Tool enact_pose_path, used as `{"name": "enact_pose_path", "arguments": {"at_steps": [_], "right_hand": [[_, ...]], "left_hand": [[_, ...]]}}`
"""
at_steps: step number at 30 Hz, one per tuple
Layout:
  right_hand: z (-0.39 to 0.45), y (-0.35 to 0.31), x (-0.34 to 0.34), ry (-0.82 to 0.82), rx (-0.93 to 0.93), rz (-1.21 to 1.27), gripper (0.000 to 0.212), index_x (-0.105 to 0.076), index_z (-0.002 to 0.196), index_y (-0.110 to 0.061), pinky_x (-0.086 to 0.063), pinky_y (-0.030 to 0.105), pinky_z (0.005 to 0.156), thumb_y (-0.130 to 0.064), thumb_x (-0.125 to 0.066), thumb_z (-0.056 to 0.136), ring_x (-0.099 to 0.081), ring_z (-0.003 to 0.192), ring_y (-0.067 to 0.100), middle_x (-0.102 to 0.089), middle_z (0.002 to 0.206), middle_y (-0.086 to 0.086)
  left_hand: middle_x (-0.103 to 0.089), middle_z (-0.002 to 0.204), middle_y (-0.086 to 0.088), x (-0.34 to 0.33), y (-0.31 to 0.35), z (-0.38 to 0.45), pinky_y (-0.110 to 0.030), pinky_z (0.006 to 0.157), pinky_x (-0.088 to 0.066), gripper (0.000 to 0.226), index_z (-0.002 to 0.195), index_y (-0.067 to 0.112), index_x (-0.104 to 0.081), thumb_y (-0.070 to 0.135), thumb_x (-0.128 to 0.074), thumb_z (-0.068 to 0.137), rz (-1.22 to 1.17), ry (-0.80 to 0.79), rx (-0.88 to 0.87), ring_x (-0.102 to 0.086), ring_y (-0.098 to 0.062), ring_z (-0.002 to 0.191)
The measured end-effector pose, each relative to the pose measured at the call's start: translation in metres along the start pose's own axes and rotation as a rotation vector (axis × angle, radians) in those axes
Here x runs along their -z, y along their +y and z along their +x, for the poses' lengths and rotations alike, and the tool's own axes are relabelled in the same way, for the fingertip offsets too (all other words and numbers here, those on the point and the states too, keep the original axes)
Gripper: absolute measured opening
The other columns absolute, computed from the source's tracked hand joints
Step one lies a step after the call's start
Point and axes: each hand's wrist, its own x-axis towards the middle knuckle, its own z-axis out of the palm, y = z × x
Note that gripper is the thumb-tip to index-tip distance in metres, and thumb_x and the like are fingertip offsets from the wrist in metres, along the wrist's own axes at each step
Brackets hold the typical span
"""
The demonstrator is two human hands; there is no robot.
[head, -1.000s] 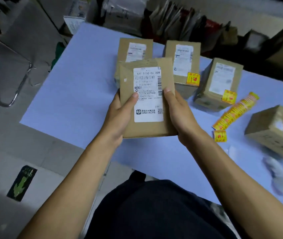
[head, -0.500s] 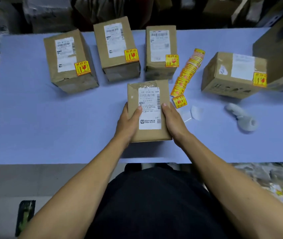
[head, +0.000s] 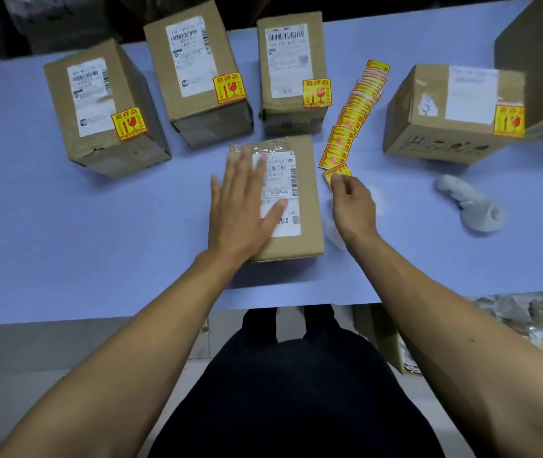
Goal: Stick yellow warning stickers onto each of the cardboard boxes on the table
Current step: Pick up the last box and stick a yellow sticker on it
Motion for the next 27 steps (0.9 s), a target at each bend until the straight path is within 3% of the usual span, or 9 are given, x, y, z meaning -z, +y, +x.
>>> {"name": "enact_pose_path", "arguments": {"at_steps": [3, 8, 12, 16, 20, 23, 25, 27], "right_hand": [[0.022, 0.003, 0.004, 0.078, 0.045, -0.291, 0.042, -0.057, 0.132, -0.007, -0.045, 0.035, 0.089, -0.027, -0.056, 0.096, -0.058, 0.113, 0.033, -0.060, 0.126, 0.016], [0.042, 0.001, -0.002, 0.110, 0.079, -0.574, 0.047, -0.056, 0.125, -0.007, -0.045, 0.044, 0.087, -0.038, -0.063, 0.091, -0.047, 0.119, 0.039, -0.049, 0.128, 0.019], [0.048, -0.001, -0.001, 0.126, 0.041, -0.611, 0.036, -0.059, 0.113, -0.009, -0.043, 0.044, 0.085, -0.032, -0.066, 0.087, -0.047, 0.116, 0.039, -0.056, 0.118, 0.017], [0.039, -0.005, 0.011, 0.110, -0.021, -0.359, 0.012, -0.059, 0.083, -0.017, -0.044, 0.038, 0.078, -0.027, -0.064, 0.086, -0.056, 0.098, 0.034, -0.064, 0.090, 0.007], [0.013, -0.022, 0.032, 0.079, -0.087, 0.118, 0.007, -0.068, 0.079, -0.013, -0.045, 0.032, 0.071, -0.017, -0.069, 0.084, -0.060, 0.078, 0.020, -0.067, 0.081, 0.004], [-0.019, -0.039, 0.047, -0.082, -0.105, 0.422, 0.010, -0.068, 0.079, -0.021, -0.044, 0.024, 0.065, -0.014, -0.070, 0.087, -0.059, 0.072, 0.013, -0.067, 0.078, -0.001], [-0.041, -0.047, 0.053, -0.197, -0.068, 0.517, 0.010, -0.068, 0.082, -0.022, -0.044, 0.018, 0.059, -0.014, -0.070, 0.088, -0.060, 0.066, 0.009, -0.068, 0.072, -0.005], [-0.061, -0.052, 0.053, -0.281, -0.047, 0.616, 0.014, -0.068, 0.079, -0.022, -0.046, 0.016, 0.057, -0.011, -0.070, 0.088, -0.062, 0.064, 0.008, -0.069, 0.072, -0.005]], "left_hand": [[-0.007, 0.168, -0.006, -0.004, 0.008, 0.010, -0.050, 0.121, 0.003, 0.076, 0.158, 0.025, -0.020, 0.066, -0.027, 0.094, 0.150, -0.115, -0.189, -0.002, -0.026, 0.155], [-0.005, 0.168, -0.003, -0.012, 0.006, 0.012, -0.050, 0.121, 0.002, 0.074, 0.158, 0.028, -0.018, 0.066, -0.028, 0.095, 0.195, -0.099, -0.186, -0.002, -0.024, 0.155], [-0.005, 0.168, -0.002, -0.012, 0.007, 0.012, -0.050, 0.121, 0.002, 0.074, 0.158, 0.029, -0.018, 0.066, -0.029, 0.094, 0.183, -0.100, -0.178, -0.002, -0.024, 0.155], [-0.003, 0.168, -0.001, -0.007, 0.010, 0.012, -0.050, 0.121, 0.003, 0.074, 0.158, 0.030, -0.017, 0.066, -0.028, 0.095, 0.165, -0.124, -0.174, 0.001, -0.023, 0.155], [-0.006, 0.168, -0.002, 0.004, 0.012, 0.014, -0.049, 0.122, 0.002, 0.067, 0.157, 0.025, -0.025, 0.057, -0.040, 0.099, 0.059, -0.142, -0.163, 0.000, -0.024, 0.155], [-0.036, 0.159, -0.008, 0.015, 0.023, 0.011, -0.035, 0.120, -0.018, 0.051, 0.144, 0.014, -0.051, 0.040, -0.055, 0.099, -0.198, -0.046, -0.132, -0.026, -0.027, 0.149], [-0.063, 0.134, -0.005, 0.025, 0.035, 0.007, -0.019, 0.104, -0.035, 0.037, 0.126, 0.014, -0.066, 0.035, -0.061, 0.096, -0.460, 0.015, -0.028, -0.054, -0.021, 0.128], [-0.073, 0.108, 0.000, 0.036, 0.047, 0.001, -0.021, 0.089, -0.048, 0.022, 0.107, 0.016, -0.073, 0.031, -0.064, 0.094, -0.779, -0.028, 0.103, -0.066, -0.012, 0.102]]}}
